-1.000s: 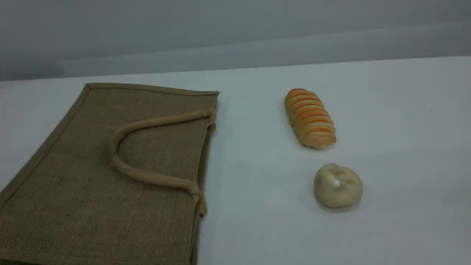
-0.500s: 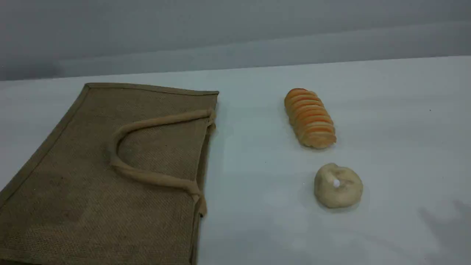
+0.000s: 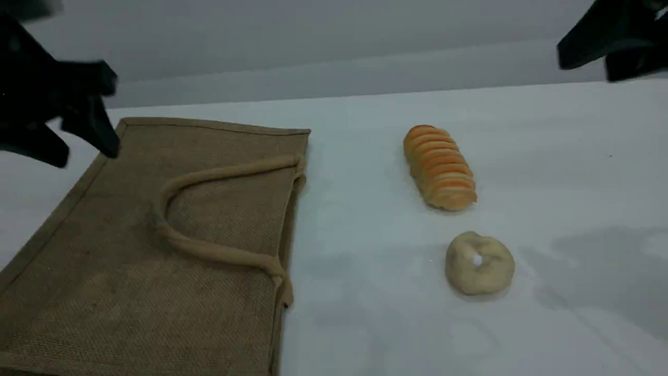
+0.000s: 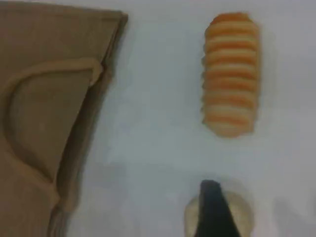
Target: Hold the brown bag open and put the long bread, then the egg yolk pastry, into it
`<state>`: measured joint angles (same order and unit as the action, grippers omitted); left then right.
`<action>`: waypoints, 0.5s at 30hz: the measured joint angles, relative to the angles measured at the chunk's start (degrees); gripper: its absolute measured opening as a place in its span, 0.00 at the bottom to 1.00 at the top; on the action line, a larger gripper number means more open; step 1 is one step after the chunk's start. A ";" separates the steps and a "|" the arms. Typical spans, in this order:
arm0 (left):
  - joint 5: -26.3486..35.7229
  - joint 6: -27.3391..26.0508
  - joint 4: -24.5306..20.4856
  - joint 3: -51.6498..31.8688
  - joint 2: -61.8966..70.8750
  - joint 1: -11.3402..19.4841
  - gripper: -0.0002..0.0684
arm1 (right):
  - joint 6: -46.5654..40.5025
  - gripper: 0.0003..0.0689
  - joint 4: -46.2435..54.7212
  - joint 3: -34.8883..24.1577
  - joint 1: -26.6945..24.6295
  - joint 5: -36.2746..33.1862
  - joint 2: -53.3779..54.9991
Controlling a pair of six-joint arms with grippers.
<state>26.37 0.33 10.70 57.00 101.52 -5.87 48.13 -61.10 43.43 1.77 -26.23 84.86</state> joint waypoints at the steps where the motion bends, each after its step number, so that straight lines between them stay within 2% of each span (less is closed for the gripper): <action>1: -0.12 0.13 0.00 0.67 1.61 -0.07 0.66 | 1.53 0.56 -1.34 0.00 0.00 -0.12 0.69; 8: -0.85 0.13 1.47 6.50 11.04 -1.89 0.66 | 8.42 0.56 -8.77 0.00 0.00 -1.33 2.96; 15: -0.72 0.86 1.30 11.51 17.90 -3.39 0.66 | 9.17 0.56 -9.62 -0.06 0.00 -2.63 3.16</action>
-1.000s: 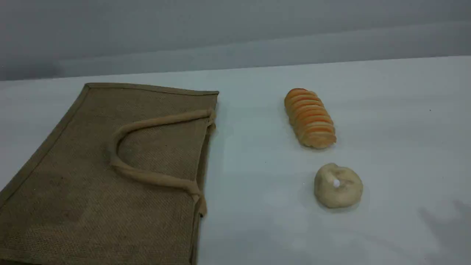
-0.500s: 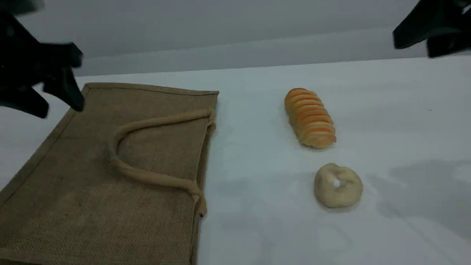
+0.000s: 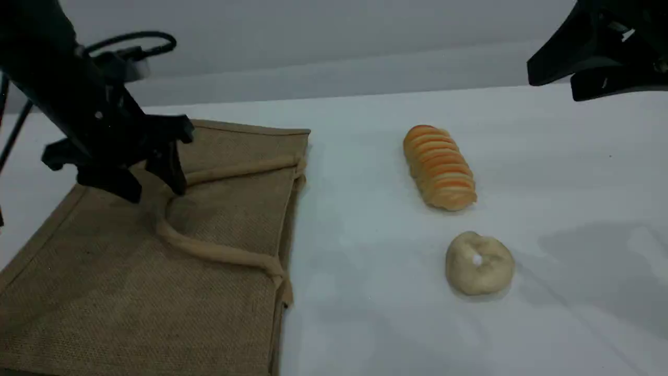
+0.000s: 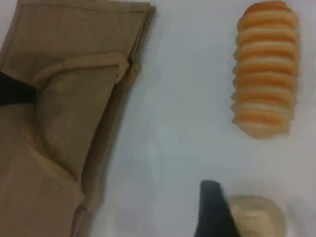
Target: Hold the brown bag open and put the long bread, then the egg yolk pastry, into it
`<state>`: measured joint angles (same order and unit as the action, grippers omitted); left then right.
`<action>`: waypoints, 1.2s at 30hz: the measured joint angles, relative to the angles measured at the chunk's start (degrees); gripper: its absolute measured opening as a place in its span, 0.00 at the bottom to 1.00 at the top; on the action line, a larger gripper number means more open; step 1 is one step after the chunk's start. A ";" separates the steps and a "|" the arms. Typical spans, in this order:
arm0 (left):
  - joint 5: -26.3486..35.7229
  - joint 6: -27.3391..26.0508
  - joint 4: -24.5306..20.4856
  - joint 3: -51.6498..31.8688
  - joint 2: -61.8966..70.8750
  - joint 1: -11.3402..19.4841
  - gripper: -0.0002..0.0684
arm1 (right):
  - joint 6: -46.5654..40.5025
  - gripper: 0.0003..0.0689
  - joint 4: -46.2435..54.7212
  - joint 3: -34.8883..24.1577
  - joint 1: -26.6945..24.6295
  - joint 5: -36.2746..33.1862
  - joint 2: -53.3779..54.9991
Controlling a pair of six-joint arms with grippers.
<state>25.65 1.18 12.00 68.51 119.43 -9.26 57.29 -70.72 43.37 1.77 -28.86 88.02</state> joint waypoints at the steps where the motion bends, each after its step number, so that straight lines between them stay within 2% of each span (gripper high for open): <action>1: -0.14 0.00 -0.05 0.35 0.73 -0.06 0.66 | 0.00 0.56 0.07 -0.05 0.00 0.00 0.00; 8: -2.69 2.91 0.00 0.60 4.85 -0.06 0.66 | 0.22 0.56 0.13 -0.04 0.00 0.00 0.00; 12: -2.55 3.43 0.00 0.72 5.93 -0.06 0.59 | 0.28 0.56 0.13 -0.04 0.00 -0.42 0.00; 15: -2.25 3.62 0.22 0.72 5.96 -0.06 0.43 | 0.28 0.56 0.13 -0.04 0.00 -0.48 0.00; 18: -1.55 3.84 0.28 0.89 5.86 -0.06 0.18 | 0.35 0.56 0.13 -0.04 0.00 -0.48 0.00; 19: -0.90 3.84 0.21 1.14 5.57 -0.06 0.14 | 0.35 0.56 0.13 -0.04 0.00 -0.48 0.00; 23: 6.42 1.52 -0.20 3.49 2.73 -0.06 0.12 | 0.30 0.56 0.13 -0.04 0.00 -0.30 0.00; 29: 19.14 -7.77 -0.01 11.10 -7.17 -0.06 0.12 | 0.25 0.56 0.13 -0.04 0.00 -0.19 0.00; 36: 35.76 -18.04 0.92 24.18 -19.26 -0.06 0.12 | 0.20 0.56 0.13 -0.04 0.00 -1.55 0.00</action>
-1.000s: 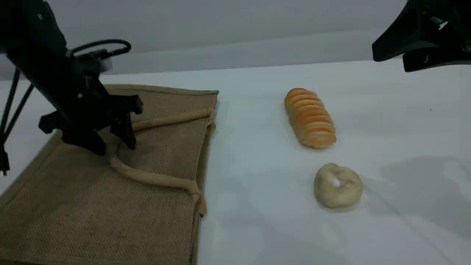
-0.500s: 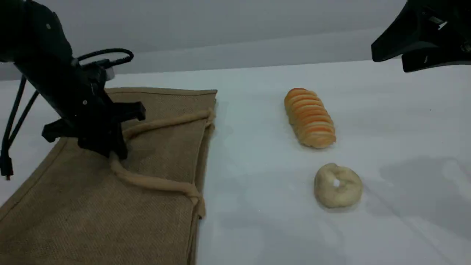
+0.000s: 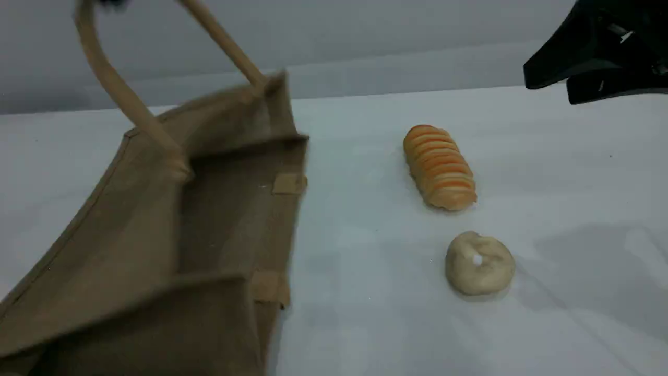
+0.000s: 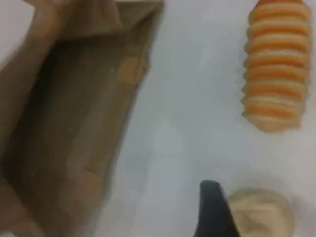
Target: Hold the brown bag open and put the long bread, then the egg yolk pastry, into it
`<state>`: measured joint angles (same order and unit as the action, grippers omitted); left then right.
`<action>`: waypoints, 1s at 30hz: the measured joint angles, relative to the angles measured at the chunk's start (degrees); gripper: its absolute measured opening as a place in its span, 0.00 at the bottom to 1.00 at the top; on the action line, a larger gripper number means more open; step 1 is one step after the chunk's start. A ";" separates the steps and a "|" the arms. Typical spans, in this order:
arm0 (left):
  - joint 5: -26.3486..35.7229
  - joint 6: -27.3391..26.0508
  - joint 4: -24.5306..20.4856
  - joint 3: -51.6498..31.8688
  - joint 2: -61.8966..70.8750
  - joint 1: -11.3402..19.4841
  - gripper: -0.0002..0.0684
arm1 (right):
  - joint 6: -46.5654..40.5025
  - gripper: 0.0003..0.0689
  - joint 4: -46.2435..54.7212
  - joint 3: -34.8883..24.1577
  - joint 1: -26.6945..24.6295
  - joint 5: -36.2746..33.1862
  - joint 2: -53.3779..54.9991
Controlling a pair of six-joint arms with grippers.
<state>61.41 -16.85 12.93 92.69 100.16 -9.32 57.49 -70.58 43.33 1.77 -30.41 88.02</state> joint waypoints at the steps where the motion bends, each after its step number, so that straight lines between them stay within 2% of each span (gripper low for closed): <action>1: 2.62 -1.54 0.79 1.88 -1.22 0.00 0.12 | 0.04 0.56 -0.17 -0.02 0.00 0.00 0.00; 5: 8.68 -7.74 4.68 7.48 -3.37 0.00 0.12 | 2.11 0.56 -2.06 -0.02 0.73 0.96 0.00; 12: 8.65 -18.22 14.60 11.45 -3.92 0.00 0.12 | 6.96 0.56 -6.53 -0.09 5.16 4.58 2.61; 16: 8.62 -17.82 13.63 11.45 -3.99 0.00 0.12 | 8.30 0.56 -7.53 -0.09 6.48 6.01 6.20; 25: 8.66 -15.24 7.55 11.45 -5.45 0.00 0.12 | 9.15 0.56 -7.33 -0.09 6.28 6.45 11.56; 30: 8.66 -14.50 7.69 11.45 -5.53 0.05 0.12 | 9.66 0.56 -7.33 -0.09 6.28 6.59 11.56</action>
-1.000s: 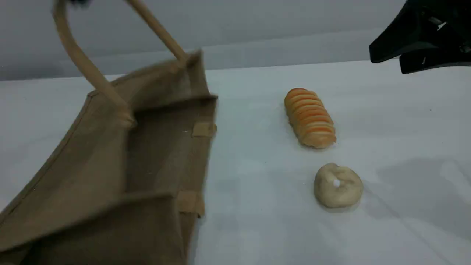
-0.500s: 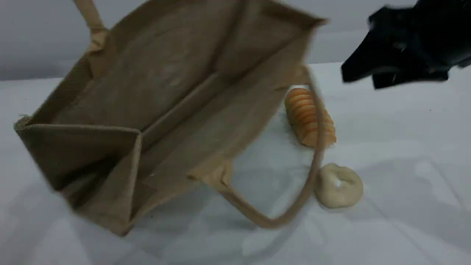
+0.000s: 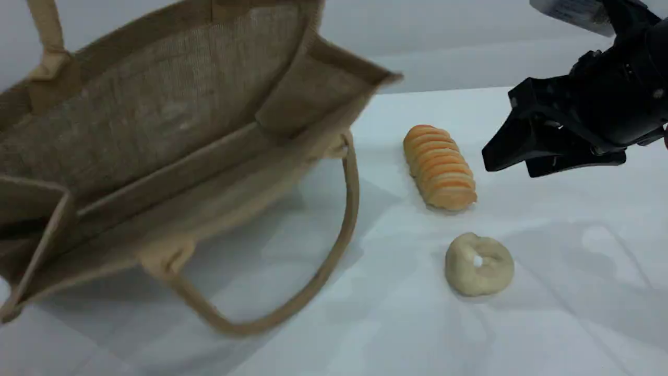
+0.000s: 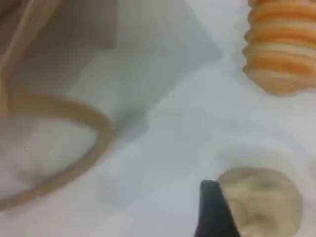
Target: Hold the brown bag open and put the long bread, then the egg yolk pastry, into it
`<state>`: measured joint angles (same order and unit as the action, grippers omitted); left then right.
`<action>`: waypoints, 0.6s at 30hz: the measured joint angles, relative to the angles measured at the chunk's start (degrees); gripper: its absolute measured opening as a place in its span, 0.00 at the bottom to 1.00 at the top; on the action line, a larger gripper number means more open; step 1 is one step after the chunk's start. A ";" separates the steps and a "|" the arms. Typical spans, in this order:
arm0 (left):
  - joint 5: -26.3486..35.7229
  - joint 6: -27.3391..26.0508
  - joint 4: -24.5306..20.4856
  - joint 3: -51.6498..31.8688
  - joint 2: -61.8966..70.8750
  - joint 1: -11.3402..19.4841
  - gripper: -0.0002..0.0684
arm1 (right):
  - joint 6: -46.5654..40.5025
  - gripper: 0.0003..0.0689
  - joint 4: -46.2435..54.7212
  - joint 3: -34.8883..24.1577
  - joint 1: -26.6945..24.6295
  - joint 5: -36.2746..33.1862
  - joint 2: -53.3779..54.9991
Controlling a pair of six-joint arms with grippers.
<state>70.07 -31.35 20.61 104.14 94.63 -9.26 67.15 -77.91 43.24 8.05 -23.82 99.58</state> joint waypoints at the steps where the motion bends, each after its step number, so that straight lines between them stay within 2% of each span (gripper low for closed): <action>1: -0.02 0.00 0.06 0.00 0.00 0.00 0.12 | 0.00 0.56 0.00 0.00 0.00 -0.39 0.15; 12: -0.09 0.00 0.43 0.00 0.05 0.00 0.12 | 0.66 0.56 -0.58 0.05 0.00 -0.39 3.49; 18: -0.09 0.04 0.37 0.00 0.05 0.00 0.12 | 8.89 0.56 -7.70 2.30 0.00 2.61 4.18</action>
<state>69.99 -31.31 20.99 104.14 94.68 -9.26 76.04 -85.61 45.54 8.05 -21.21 103.76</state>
